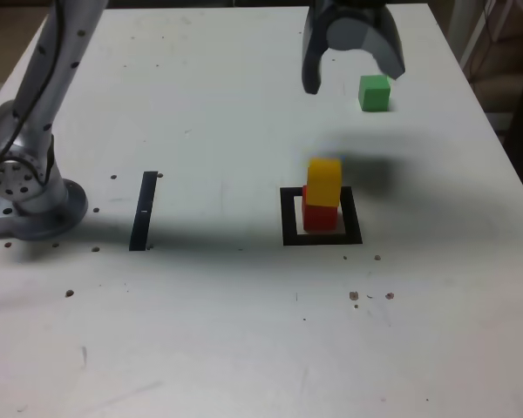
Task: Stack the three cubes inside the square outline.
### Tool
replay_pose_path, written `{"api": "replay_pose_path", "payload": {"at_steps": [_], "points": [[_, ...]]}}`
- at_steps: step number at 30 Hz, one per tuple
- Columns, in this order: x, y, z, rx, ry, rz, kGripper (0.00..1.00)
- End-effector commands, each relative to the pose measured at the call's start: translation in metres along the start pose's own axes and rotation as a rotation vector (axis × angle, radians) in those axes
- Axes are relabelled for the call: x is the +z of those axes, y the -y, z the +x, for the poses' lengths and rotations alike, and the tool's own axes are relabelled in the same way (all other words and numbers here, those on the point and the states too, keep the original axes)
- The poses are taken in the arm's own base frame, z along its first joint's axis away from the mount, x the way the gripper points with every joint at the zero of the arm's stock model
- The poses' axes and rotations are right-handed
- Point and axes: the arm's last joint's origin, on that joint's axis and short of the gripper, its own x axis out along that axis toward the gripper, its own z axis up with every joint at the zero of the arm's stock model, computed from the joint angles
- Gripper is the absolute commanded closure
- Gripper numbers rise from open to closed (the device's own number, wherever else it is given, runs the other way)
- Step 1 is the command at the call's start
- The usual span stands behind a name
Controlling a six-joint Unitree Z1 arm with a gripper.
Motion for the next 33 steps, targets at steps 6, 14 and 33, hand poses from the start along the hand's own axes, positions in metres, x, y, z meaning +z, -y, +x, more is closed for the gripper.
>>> {"api": "replay_pose_path", "payload": {"at_steps": [6, 14, 33], "points": [[0.012, -0.036, 0.017, -0.016, -0.006, -0.041, 0.0], [0.03, -0.068, 0.039, -0.035, 0.011, -0.071, 0.0], [0.063, -0.118, 0.099, -0.068, 0.022, -0.09, 0.02]]}}
